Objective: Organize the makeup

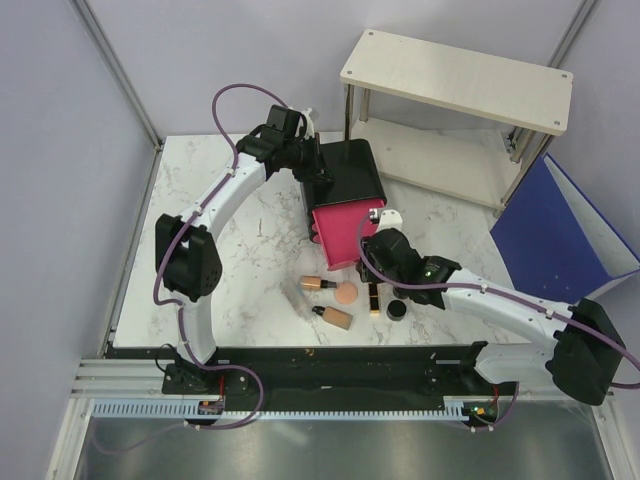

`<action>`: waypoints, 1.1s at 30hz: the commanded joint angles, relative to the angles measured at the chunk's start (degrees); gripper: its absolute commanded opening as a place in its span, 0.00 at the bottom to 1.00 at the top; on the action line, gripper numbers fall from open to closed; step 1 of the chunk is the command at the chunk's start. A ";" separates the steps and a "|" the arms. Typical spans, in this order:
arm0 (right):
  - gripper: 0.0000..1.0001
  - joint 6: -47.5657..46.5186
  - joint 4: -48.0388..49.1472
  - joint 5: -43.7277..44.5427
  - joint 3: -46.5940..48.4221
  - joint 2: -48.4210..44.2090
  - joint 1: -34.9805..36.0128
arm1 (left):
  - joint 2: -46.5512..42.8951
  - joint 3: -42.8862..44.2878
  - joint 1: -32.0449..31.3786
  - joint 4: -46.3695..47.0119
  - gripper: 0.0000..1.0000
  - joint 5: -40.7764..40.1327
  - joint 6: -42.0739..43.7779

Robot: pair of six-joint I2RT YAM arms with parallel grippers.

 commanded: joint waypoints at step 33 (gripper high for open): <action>0.79 -2.67 -1.97 -2.15 4.47 2.73 1.72 | 2.04 -5.13 -0.23 -8.27 0.08 -4.62 2.10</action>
